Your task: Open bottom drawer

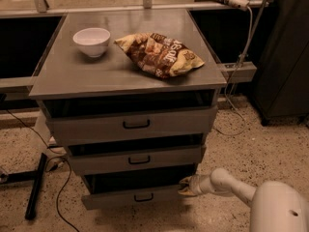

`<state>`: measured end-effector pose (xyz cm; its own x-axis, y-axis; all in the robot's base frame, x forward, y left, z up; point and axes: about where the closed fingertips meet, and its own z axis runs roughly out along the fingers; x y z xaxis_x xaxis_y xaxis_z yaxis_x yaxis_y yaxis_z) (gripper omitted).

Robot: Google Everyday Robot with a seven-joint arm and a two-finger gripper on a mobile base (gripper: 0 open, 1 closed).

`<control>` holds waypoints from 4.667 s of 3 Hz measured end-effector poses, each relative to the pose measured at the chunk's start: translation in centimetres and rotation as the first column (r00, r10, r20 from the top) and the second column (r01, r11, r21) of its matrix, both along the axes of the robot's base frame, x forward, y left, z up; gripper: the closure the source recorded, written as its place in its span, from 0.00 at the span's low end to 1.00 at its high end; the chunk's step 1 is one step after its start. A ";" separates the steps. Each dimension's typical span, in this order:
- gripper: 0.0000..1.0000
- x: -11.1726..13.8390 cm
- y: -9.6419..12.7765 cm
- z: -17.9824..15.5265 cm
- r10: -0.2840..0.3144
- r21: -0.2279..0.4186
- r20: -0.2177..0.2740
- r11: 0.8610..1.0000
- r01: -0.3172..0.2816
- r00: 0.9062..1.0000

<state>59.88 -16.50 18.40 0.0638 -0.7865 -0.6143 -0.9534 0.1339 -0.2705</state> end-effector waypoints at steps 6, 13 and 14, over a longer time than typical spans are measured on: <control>1.00 -3.9 -0.4 -0.2 -0.008 0.099 -0.051 0.995 0.013 0.999; 0.61 -7.2 -1.8 -1.1 0.003 0.158 -0.110 0.987 0.015 0.994; 0.84 -7.1 -1.8 -0.4 0.003 0.158 -0.110 0.987 0.015 0.994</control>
Offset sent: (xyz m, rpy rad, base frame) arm -0.0331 -0.0232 -0.0277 0.1471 0.0809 -0.0074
